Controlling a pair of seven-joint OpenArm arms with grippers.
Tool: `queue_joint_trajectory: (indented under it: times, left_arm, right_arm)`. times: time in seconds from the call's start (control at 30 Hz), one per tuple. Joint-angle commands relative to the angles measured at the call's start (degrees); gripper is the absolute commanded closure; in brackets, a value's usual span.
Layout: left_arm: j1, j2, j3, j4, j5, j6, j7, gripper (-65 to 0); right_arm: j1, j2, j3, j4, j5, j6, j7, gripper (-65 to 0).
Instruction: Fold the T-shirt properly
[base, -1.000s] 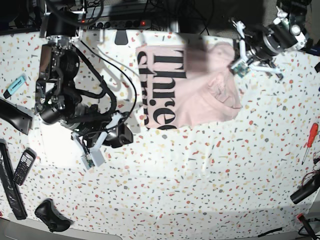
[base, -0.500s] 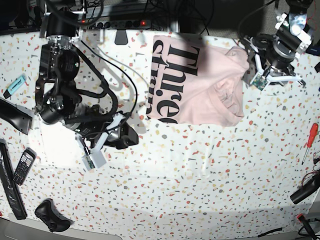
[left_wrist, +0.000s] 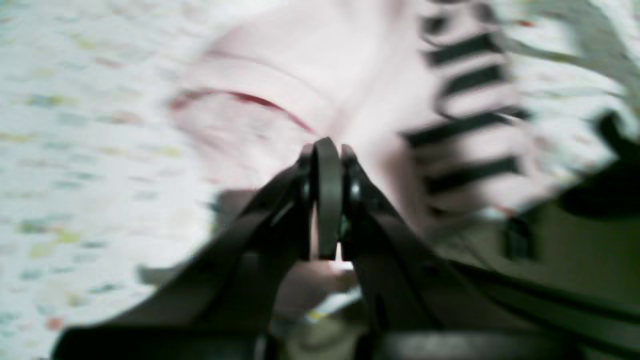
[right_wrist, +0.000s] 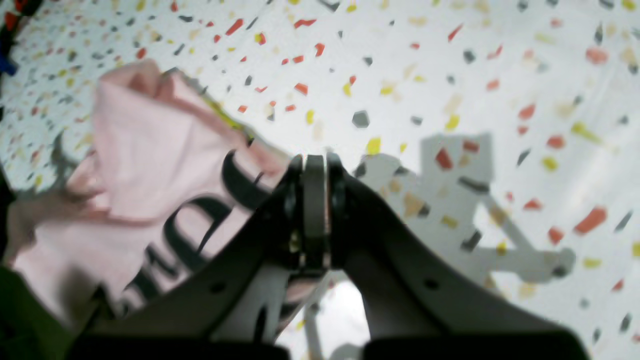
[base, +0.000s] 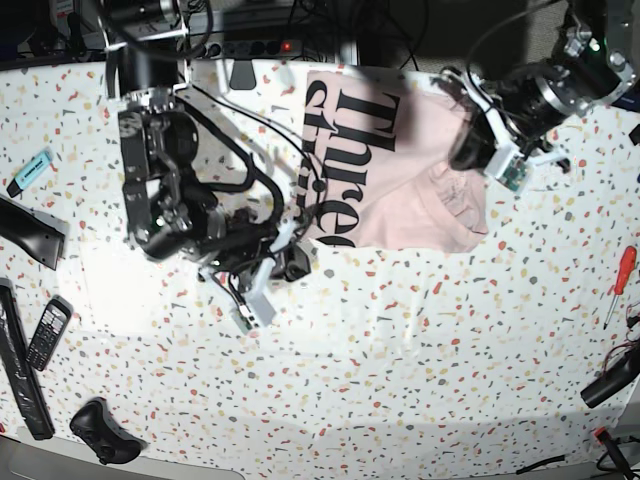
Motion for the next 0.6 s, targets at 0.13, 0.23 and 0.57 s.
queue_joint_trajectory:
  times: [0.13,0.23,0.57]
  left_arm:
    - [3.69,1.79,-0.28,-2.08,-3.13,-2.14,-0.74,0.0]
    - [4.31,3.54,-0.28,-8.55,0.87,-2.25,-2.91,0.0]
    - [-7.1,4.31,-0.28,-27.82,5.62,-2.23,-8.07,0.0]
  right_arm:
    - [3.28,0.02,-3.43,-6.8,-3.37,0.37,0.79,0.0]
    - [2.95,0.02,-3.69,-9.51,-4.13,0.37,0.37,0.0]
    - [-2.67,0.5,-3.65,-4.68,-4.87,1.88,-0.63,0.0]
